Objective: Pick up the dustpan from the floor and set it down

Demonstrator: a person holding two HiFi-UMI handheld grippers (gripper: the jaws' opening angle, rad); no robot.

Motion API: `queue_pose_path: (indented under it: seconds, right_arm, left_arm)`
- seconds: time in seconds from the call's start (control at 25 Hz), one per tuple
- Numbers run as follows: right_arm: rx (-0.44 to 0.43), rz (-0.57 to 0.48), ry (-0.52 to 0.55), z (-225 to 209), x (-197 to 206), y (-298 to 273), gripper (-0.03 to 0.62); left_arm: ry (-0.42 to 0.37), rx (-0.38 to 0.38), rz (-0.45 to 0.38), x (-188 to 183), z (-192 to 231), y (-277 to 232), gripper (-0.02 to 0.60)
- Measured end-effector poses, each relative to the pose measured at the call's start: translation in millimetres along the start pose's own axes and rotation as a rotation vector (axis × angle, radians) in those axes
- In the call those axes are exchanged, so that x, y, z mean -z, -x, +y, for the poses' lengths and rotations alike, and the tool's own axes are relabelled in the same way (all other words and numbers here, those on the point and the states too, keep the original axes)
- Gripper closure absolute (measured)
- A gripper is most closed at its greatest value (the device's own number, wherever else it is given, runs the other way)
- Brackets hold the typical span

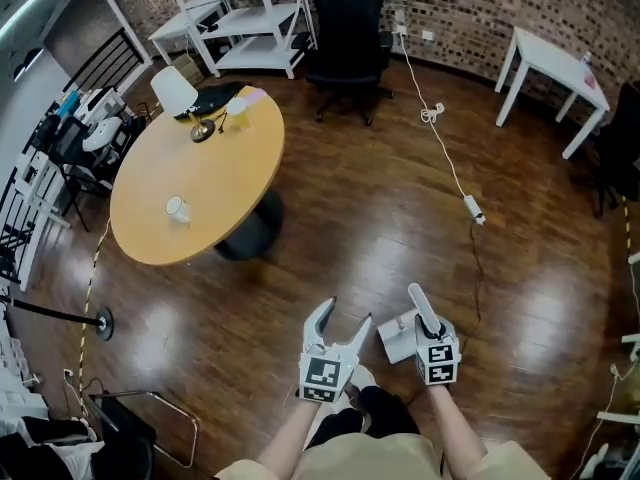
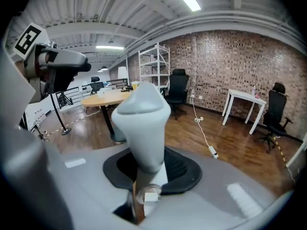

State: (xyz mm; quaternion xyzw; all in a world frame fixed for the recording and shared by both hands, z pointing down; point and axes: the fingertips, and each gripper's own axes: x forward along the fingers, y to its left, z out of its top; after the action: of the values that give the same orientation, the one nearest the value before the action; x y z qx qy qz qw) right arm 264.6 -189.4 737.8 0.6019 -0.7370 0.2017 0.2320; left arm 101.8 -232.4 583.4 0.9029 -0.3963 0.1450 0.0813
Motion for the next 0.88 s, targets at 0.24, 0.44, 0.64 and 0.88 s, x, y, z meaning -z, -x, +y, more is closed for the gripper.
queue_pose_path:
  seconds: [0.24,0.44,0.64,0.88]
  right_arm:
    - [-0.061,0.08,0.033,-26,41,-48,0.516]
    - [-0.098,0.052,0.034,-28,36,-81,0.513]
    - [-0.129,0.04,-0.006,-32,24,-117,0.507]
    - [-0.144,0.051,-0.043,-32,18,-141,0.502]
  left_arm:
    - [0.03,0.009,0.085,42,-5,-31,0.296]
    - [0.054,-0.021,0.131,67,6,-38,0.314]
    - [0.077,-0.06,0.151,74,25,-36,0.314]
    - [0.091,-0.104,0.142,73,42,-21,0.318]
